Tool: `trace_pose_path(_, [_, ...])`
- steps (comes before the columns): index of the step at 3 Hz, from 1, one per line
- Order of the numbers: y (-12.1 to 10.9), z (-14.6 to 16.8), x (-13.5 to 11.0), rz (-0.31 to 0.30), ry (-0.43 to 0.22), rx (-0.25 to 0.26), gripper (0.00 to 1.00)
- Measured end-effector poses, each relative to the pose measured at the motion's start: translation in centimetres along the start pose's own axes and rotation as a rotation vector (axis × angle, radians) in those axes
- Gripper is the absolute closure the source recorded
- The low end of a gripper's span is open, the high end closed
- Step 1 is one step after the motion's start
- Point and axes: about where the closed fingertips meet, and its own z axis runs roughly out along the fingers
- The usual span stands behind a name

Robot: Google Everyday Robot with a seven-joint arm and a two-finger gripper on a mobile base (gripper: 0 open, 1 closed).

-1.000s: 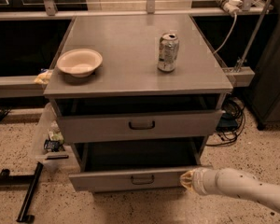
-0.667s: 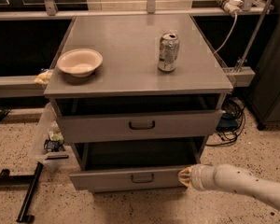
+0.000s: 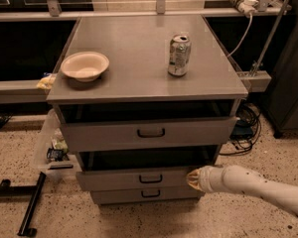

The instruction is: Close middle drawer

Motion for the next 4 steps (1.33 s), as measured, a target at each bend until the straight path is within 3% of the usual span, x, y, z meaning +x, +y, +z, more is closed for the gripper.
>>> trace_pose_path(1, [-1.3,0.6,0.0,-0.005,-0.002,0.008,1.00])
trace_pose_path(2, [-4.1,2.0,0.9,-0.005,0.008,0.017,1.00])
trace_pose_path(4, [-3.3,1.4,-0.2,0.002,-0.008,-0.006,1.00])
